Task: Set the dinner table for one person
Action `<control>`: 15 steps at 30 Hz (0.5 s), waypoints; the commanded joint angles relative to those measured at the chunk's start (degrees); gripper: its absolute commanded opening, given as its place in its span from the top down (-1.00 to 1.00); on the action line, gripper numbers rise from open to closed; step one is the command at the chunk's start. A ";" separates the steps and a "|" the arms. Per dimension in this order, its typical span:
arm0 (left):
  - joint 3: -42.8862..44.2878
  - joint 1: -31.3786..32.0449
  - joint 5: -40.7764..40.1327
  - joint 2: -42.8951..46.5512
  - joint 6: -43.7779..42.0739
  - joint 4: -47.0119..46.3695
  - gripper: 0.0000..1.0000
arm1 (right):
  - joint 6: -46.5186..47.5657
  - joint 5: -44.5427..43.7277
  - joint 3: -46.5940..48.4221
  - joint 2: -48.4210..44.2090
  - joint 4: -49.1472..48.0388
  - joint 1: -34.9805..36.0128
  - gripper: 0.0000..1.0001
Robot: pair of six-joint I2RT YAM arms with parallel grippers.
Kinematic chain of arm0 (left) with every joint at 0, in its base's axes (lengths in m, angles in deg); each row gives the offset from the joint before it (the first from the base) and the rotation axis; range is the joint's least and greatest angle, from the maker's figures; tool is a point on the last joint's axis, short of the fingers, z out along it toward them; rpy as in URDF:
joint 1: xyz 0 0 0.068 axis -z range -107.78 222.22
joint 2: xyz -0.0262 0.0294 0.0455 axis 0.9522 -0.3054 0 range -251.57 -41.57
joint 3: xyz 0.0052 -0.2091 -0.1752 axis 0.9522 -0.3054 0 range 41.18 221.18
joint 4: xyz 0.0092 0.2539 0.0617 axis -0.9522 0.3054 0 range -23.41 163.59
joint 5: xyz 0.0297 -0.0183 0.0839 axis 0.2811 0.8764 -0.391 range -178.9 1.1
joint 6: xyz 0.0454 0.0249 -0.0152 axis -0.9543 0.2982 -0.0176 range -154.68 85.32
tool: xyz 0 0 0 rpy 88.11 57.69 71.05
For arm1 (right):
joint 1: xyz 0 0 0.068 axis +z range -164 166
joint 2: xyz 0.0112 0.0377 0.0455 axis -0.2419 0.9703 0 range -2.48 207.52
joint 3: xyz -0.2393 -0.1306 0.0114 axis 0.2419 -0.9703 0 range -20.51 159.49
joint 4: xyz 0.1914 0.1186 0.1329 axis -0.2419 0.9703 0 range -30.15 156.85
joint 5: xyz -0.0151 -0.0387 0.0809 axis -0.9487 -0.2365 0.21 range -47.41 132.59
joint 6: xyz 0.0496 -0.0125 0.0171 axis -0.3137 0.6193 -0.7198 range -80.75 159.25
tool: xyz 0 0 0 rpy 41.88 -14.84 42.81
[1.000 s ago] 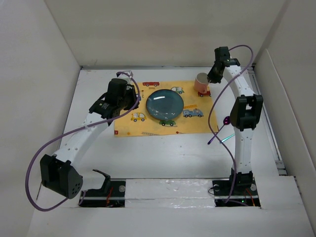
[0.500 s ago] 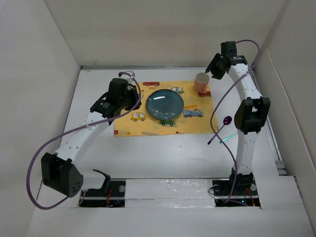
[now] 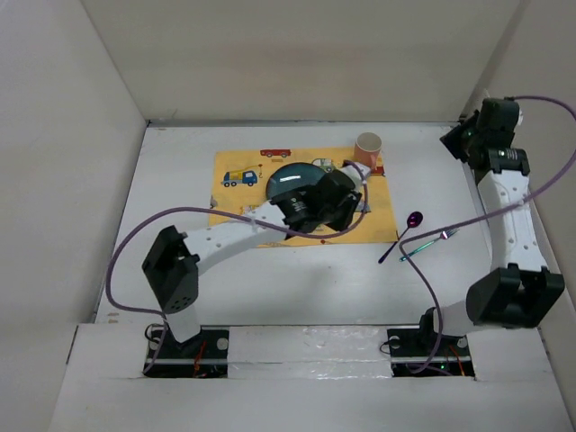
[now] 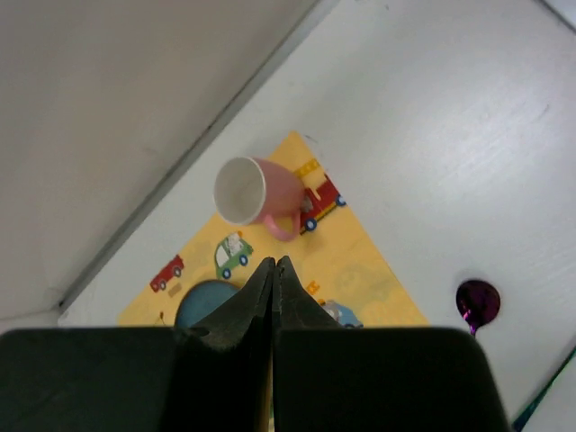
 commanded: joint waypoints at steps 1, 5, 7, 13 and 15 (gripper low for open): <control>4.58 3.11 -1.73 -4.02 -1.00 -0.09 0.53 | -3.42 -5.19 -14.21 -3.89 -0.18 -2.39 1.00; 4.42 4.88 0.46 -5.80 -1.35 -0.97 0.53 | -4.13 -3.77 -29.11 -8.02 -1.68 -6.44 1.00; 3.63 4.88 1.61 -5.36 -1.18 -1.76 0.53 | -3.79 -5.78 -33.16 -9.61 -1.94 -7.06 1.00; -4.19 4.88 1.61 0.69 -1.27 -4.22 0.53 | -0.45 0.17 -38.81 -6.65 -2.83 -7.95 0.46; -8.06 4.88 1.61 2.72 -1.00 -4.75 0.53 | 0.17 0.97 -38.71 -4.35 -3.34 -5.58 0.45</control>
